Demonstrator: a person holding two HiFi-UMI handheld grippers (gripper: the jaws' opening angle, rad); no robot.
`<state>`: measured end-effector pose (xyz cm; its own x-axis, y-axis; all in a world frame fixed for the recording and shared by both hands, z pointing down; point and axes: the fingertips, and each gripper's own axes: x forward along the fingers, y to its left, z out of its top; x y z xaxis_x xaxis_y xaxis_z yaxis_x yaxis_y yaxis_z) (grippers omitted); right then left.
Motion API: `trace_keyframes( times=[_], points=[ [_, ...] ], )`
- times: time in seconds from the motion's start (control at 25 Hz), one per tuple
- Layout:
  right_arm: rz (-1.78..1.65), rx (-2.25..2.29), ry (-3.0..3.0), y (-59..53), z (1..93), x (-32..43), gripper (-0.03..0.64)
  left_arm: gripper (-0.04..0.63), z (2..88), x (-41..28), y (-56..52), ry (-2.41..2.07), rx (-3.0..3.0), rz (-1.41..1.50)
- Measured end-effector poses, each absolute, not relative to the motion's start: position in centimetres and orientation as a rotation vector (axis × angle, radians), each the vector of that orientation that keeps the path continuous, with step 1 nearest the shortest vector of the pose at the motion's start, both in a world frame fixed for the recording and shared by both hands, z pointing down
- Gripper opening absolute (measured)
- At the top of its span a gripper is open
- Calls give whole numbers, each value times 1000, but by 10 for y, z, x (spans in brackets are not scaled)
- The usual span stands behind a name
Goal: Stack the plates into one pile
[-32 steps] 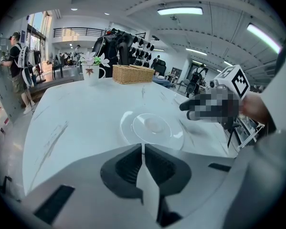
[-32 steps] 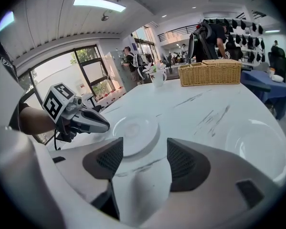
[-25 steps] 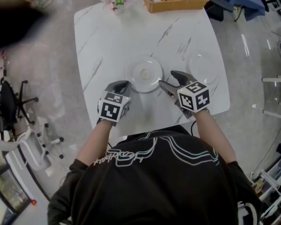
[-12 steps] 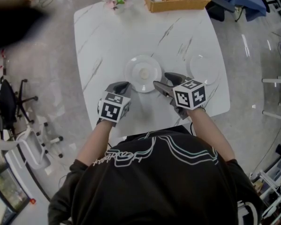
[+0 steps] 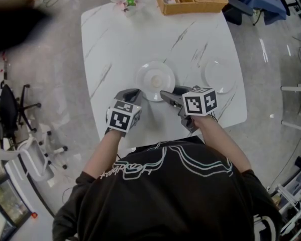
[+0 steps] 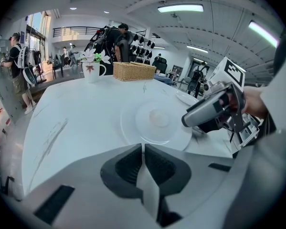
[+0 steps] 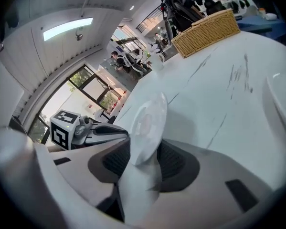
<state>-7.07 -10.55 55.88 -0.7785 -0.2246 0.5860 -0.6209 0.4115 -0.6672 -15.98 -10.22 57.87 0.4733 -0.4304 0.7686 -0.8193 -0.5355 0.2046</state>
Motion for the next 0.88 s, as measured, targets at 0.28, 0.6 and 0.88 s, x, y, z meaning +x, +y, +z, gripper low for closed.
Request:
trace_keyframes(
  times=[0.28, 0.6, 0.88],
  points=[
    [1452, 773, -2225, -107, 564, -66, 87, 38, 579, -160, -105, -1033, 2156, 895],
    [1618, 835, -2220, -109, 557, -62, 64, 38, 577, -159, -102, -1016, 2156, 900],
    [1709, 866, -2251, -111, 547, -57, 46, 38, 567, -165, -98, -1026, 2169, 897]
  ],
)
